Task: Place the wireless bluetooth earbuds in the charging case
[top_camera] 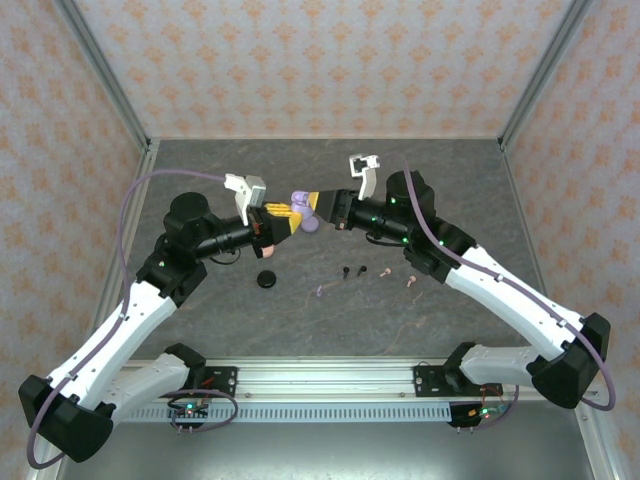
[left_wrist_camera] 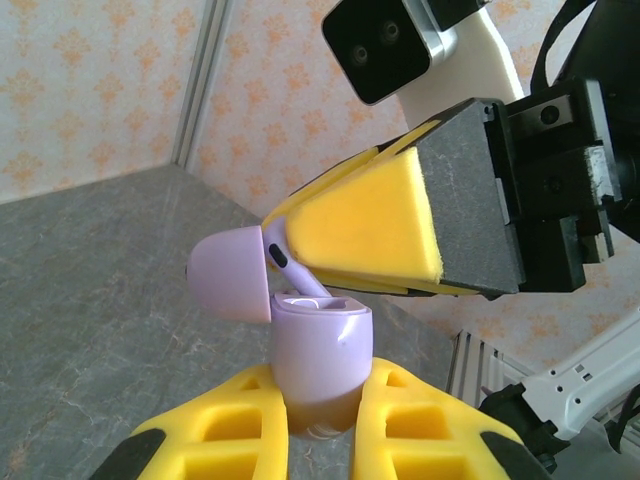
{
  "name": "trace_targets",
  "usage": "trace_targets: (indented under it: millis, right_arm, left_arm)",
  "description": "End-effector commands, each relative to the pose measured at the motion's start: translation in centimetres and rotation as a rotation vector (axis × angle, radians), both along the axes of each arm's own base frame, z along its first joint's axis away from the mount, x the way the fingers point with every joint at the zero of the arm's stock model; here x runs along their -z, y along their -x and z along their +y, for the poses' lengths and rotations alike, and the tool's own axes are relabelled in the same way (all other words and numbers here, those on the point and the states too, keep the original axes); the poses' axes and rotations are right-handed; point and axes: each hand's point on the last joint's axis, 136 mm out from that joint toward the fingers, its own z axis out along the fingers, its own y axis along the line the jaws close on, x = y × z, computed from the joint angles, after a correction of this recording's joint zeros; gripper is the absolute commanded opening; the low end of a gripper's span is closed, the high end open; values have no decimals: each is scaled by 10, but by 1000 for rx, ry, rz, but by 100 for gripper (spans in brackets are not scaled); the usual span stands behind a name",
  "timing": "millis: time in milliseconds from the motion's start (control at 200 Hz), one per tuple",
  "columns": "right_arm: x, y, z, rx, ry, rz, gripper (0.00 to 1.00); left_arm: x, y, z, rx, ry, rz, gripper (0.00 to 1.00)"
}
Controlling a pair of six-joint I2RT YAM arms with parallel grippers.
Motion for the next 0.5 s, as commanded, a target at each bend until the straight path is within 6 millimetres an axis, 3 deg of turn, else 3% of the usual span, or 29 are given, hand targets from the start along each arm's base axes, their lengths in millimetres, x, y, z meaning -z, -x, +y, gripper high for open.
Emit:
trace_targets:
  millis: [0, 460, 495]
  right_arm:
    - [7, 8, 2, -45, -15, 23, 21]
    - [2, 14, 8, -101, -54, -26, 20]
    - [-9, 19, 3, -101, -73, -49, 20]
  left_arm:
    - [-22, 1, 1, -6, 32, -104, 0]
    - [-8, -5, 0, -18, 16, -69, 0]
    - [-7, -6, 0, -20, 15, -68, 0]
